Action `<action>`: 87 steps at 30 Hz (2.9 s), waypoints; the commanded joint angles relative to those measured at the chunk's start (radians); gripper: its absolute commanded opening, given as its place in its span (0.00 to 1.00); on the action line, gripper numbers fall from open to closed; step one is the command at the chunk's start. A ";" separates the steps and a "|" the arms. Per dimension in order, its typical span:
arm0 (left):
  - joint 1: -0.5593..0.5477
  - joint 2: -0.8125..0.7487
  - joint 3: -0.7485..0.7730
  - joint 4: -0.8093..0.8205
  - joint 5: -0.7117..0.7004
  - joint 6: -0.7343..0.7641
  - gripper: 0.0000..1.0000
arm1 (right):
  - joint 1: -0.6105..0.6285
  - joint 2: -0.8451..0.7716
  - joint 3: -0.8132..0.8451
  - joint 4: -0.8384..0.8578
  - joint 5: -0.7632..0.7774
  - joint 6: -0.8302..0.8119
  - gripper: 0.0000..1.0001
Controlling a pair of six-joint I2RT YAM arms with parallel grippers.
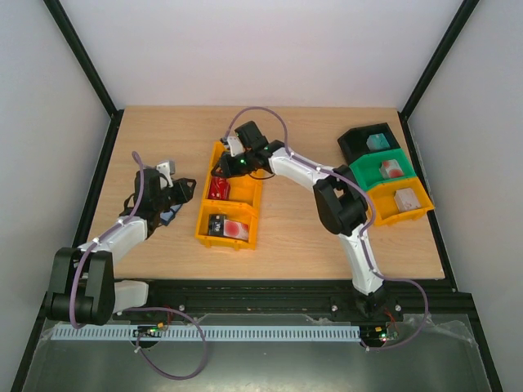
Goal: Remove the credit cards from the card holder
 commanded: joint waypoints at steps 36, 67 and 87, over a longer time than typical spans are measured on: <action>-0.010 -0.036 -0.017 -0.043 -0.017 0.023 0.48 | 0.082 -0.475 -0.426 -0.307 -0.171 -0.933 0.52; -0.010 -0.068 -0.037 -0.050 -0.026 0.035 0.55 | 0.246 -0.359 -0.578 -0.072 0.310 -0.995 0.59; -0.010 -0.067 -0.043 -0.046 -0.025 0.032 0.56 | 0.285 -0.274 -0.532 -0.023 0.436 -0.992 0.76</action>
